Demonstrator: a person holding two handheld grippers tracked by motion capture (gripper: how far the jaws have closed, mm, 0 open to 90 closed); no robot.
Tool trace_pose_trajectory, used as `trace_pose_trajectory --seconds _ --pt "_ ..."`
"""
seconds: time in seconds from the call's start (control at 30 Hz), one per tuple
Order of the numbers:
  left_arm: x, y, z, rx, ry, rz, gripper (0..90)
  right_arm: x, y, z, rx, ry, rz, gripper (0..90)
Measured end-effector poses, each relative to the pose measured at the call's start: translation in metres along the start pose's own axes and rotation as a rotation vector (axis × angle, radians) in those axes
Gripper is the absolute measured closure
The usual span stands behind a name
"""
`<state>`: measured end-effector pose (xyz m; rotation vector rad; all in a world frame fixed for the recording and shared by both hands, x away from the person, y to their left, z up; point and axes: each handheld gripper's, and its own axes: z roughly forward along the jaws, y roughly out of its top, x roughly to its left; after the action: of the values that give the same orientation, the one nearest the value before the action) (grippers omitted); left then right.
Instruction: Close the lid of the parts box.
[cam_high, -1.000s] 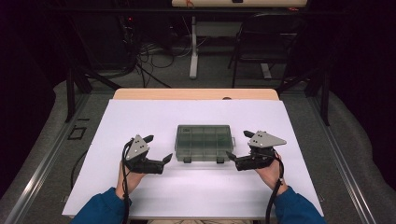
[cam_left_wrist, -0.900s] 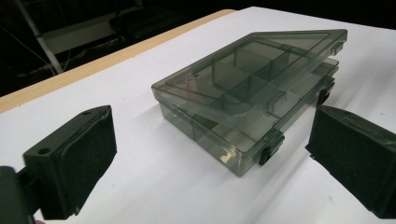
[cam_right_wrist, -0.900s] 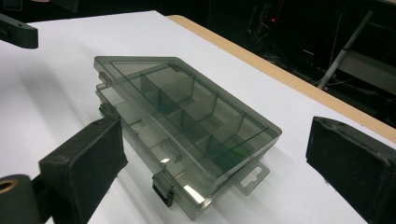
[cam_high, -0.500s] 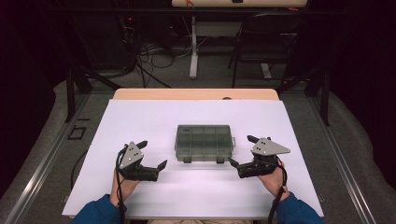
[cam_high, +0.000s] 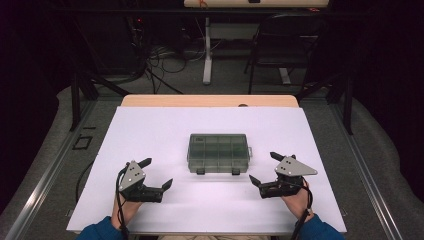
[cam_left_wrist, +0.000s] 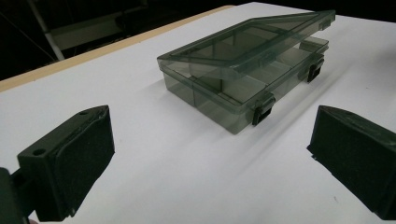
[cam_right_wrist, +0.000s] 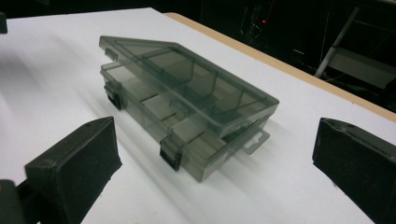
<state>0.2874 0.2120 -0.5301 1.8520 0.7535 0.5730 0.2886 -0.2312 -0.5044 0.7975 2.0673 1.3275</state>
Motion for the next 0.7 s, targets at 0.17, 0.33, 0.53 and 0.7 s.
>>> trace_pose_trajectory --seconds 0.17,0.33,0.53,0.7 --pt "0.001 -0.008 -0.005 -0.010 0.003 -0.002 0.0 0.003 -0.010 -0.005 -0.001 0.000 -0.005 0.0" --pt "0.000 -0.014 -0.009 -0.025 0.008 0.002 0.0 0.006 -0.018 -0.009 -0.007 0.009 -0.003 0.0" --pt "-0.001 -0.021 -0.013 -0.025 0.009 0.014 0.3 0.016 -0.028 -0.014 -0.024 -0.004 -0.019 0.0" --pt "-0.001 -0.023 -0.016 -0.041 0.007 0.002 0.1 0.019 -0.033 -0.018 -0.035 -0.018 -0.015 0.0"
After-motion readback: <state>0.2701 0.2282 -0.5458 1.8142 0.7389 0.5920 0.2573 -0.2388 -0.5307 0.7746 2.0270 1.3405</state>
